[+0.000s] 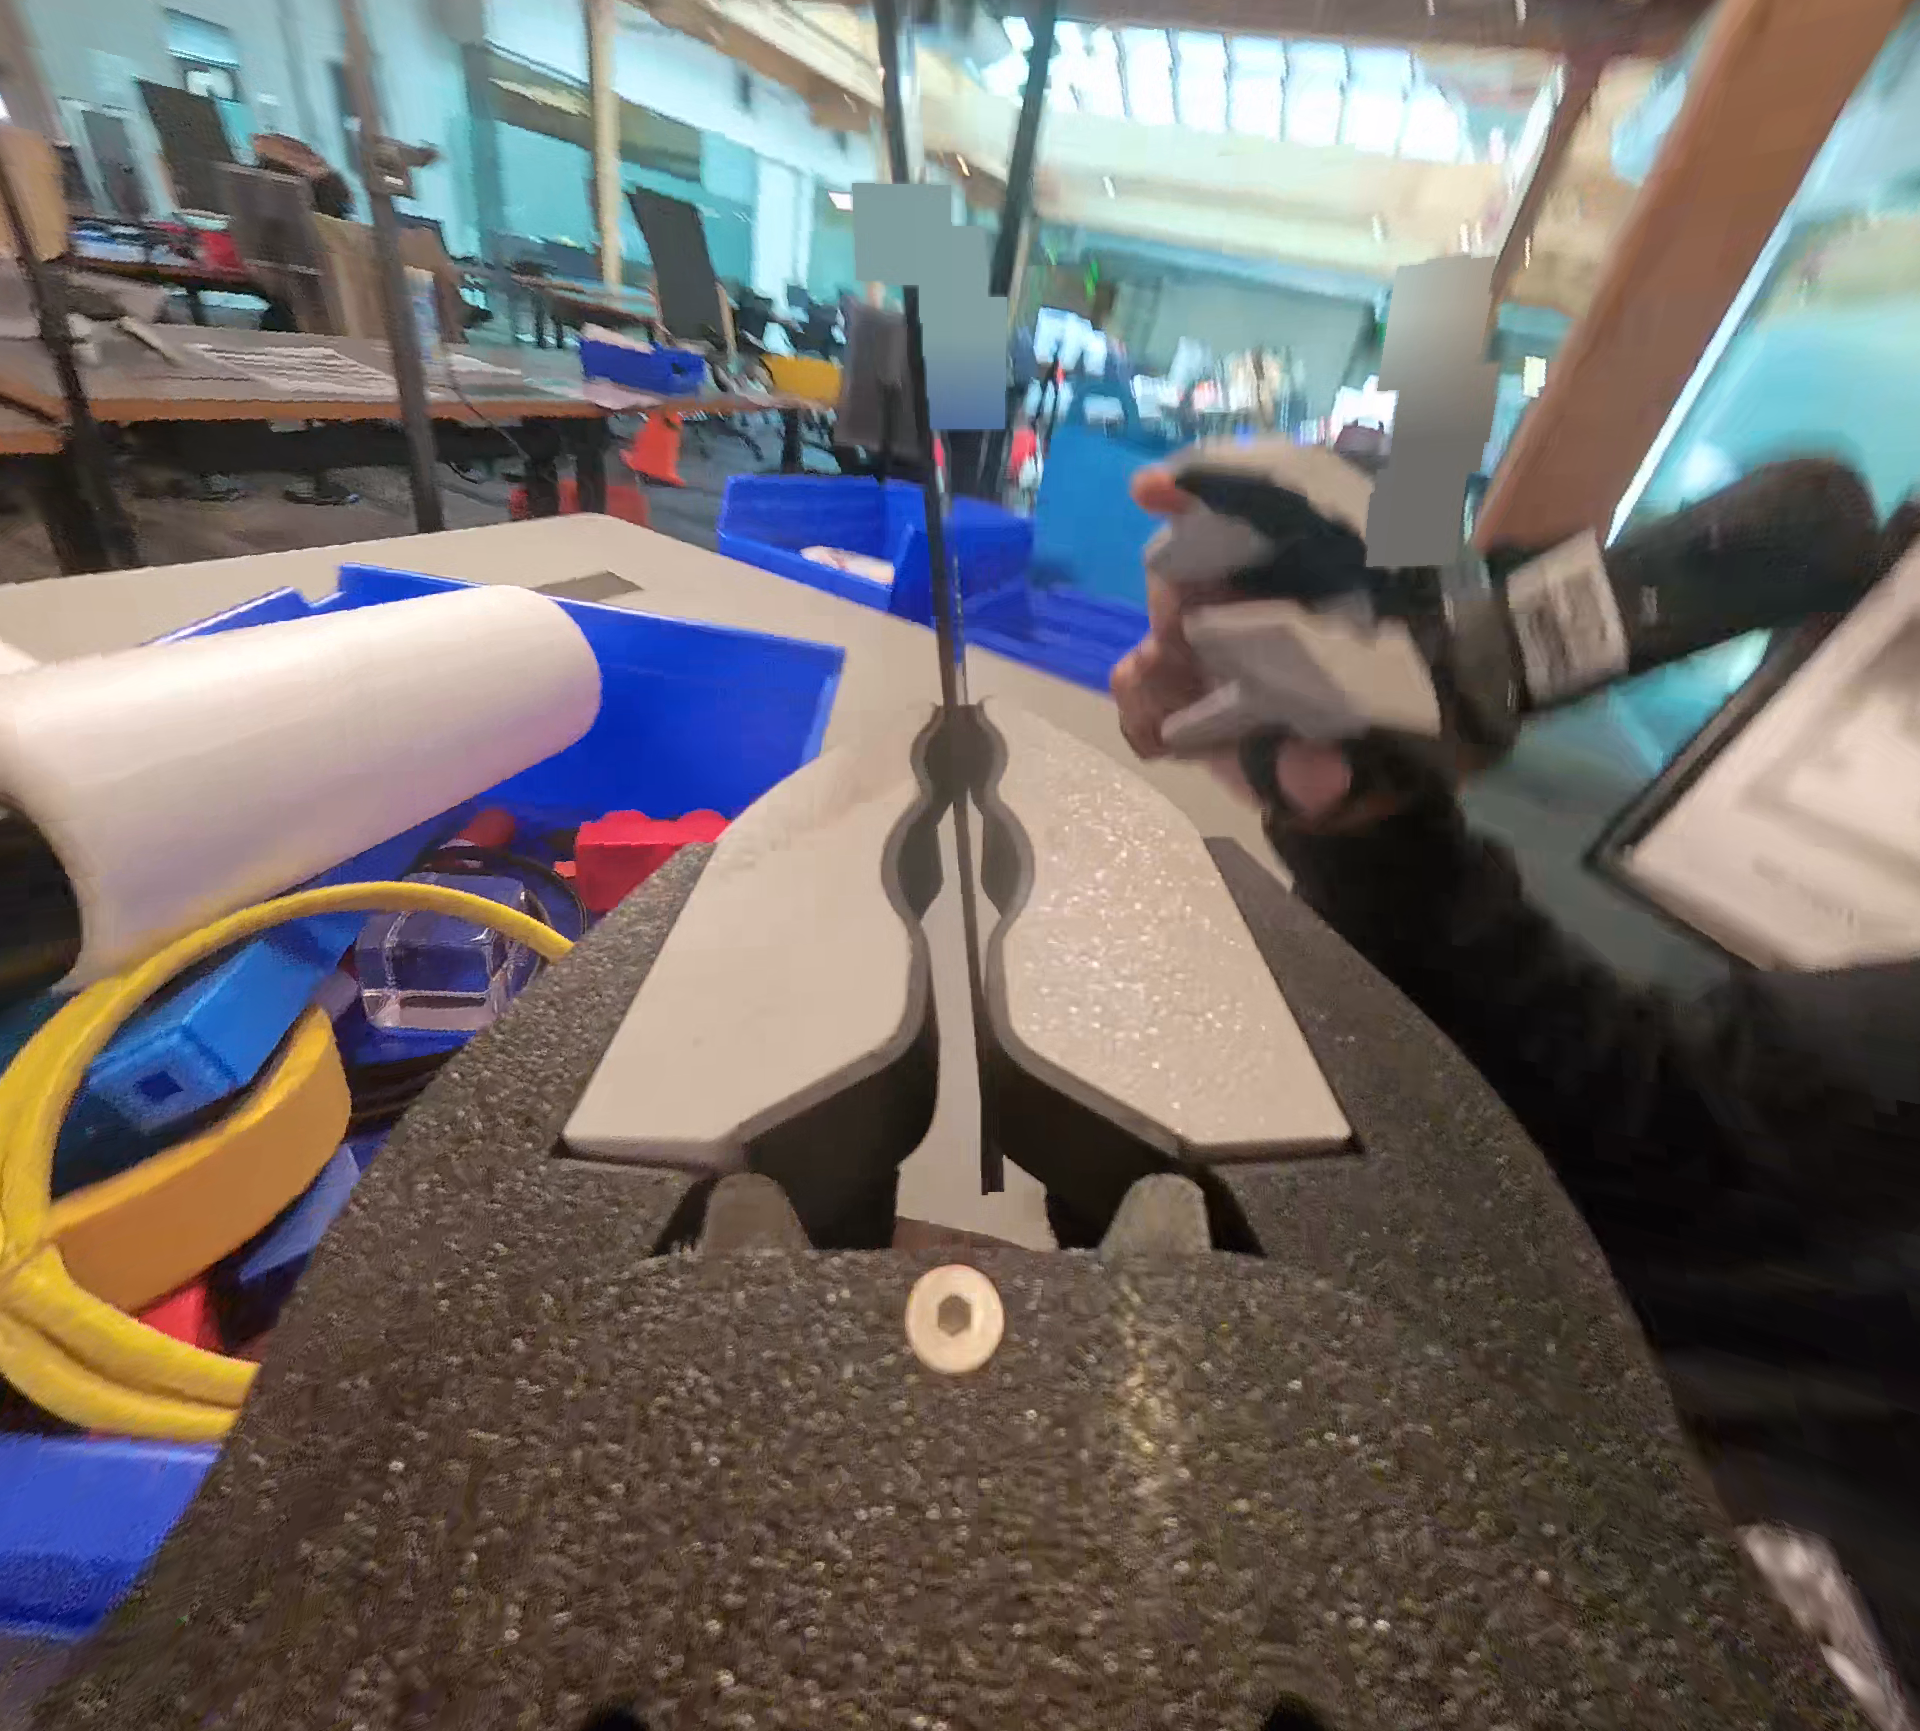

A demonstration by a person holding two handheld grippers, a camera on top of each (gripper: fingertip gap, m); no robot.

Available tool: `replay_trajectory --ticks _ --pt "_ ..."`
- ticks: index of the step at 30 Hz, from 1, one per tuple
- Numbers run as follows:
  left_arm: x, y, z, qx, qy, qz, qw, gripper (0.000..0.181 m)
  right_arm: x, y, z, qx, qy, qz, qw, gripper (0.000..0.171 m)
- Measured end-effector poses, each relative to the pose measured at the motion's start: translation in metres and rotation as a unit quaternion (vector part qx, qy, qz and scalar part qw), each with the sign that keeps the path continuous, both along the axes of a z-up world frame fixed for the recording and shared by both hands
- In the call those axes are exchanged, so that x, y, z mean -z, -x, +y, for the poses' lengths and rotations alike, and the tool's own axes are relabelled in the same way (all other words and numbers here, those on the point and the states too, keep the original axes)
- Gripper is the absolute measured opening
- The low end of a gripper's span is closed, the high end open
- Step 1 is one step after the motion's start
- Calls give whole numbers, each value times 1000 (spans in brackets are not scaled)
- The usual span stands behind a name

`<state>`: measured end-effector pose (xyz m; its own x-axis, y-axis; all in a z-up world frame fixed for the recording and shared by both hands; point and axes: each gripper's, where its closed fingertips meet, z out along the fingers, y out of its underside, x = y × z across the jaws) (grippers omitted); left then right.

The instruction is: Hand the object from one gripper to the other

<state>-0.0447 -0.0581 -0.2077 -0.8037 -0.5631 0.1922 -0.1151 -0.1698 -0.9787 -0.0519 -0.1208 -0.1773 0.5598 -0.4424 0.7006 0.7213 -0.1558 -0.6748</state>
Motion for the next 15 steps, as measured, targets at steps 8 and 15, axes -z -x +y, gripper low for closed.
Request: replay_trajectory --ticks 8,15 --pt "-23 -3 16 2 198 72 977 2 64 1 53 109 183 -241 947 59" --pt "-41 6 14 27 232 42 971 31 25 -5 41 197 75 -264 941 2"
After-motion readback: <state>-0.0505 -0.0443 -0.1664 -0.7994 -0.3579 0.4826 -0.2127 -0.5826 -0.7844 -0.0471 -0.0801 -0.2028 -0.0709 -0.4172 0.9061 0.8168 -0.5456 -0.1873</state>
